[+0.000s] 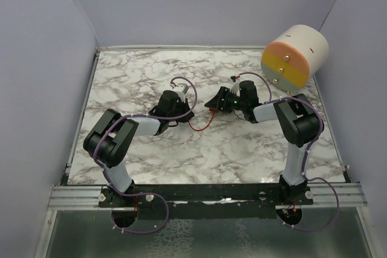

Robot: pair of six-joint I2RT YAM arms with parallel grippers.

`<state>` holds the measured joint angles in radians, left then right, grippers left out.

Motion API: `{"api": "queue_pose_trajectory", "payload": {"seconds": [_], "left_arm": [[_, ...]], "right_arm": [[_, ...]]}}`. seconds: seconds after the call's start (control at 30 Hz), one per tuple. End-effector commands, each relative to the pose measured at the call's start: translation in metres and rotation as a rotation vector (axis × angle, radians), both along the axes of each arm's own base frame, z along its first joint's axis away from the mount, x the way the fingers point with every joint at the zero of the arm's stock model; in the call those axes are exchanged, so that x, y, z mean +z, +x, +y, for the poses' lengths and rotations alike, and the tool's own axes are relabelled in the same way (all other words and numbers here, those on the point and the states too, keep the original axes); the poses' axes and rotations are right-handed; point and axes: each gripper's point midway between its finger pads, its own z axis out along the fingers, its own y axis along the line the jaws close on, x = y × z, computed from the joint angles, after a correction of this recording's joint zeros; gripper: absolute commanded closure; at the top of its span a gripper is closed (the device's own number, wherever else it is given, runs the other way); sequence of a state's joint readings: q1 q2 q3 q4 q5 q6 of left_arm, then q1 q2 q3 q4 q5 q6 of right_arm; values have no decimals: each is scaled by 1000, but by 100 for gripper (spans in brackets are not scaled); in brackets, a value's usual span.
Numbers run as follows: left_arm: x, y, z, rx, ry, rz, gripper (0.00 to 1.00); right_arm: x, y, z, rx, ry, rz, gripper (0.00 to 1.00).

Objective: Unlock with the key

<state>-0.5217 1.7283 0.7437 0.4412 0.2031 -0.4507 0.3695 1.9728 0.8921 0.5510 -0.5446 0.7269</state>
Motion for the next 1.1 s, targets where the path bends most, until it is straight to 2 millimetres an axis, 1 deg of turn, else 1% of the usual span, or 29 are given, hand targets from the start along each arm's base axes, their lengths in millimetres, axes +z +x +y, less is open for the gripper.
{"api": "queue_pose_trajectory", "payload": {"seconds": [0.0,0.07,0.23,0.27,0.3,0.47,0.6,0.77,0.87,0.9,0.93,0.97,1.0,1.07], "left_arm": [[13,6,1,-26,-30,-29,100],[16,9,5,-22,-23,-33,100],[15,14,15,-11,-16,-22,100],[24,16,17,-6,-26,-41,100],[27,16,18,-2,-29,-45,100],[31,20,27,25,-29,-52,100],[33,24,31,37,-29,-57,100],[31,28,33,40,-26,-51,100],[29,29,33,44,-23,-46,100],[29,31,34,47,-25,-48,98],[30,31,34,52,-25,-47,87],[30,33,35,61,-24,-49,74],[31,34,36,69,-22,-51,64],[33,36,37,80,-21,-58,56]], "right_arm": [[-5,-1,-9,-35,-58,10,33],[-4,0,-11,-50,-70,9,31],[2,3,-19,-97,-87,0,30],[3,2,-20,-106,-88,-2,30],[4,2,-21,-114,-91,-4,29],[9,3,-31,-166,-116,-19,29],[20,5,-44,-224,-142,-61,25],[44,5,-53,-267,-129,-143,25],[56,1,-58,-282,-118,-196,23],[60,0,-60,-289,-115,-212,23],[65,-1,-61,-289,-112,-234,22],[70,-2,-62,-289,-114,-256,22],[72,-3,-64,-292,-123,-264,22],[78,-5,-67,-293,-135,-284,22]]}}
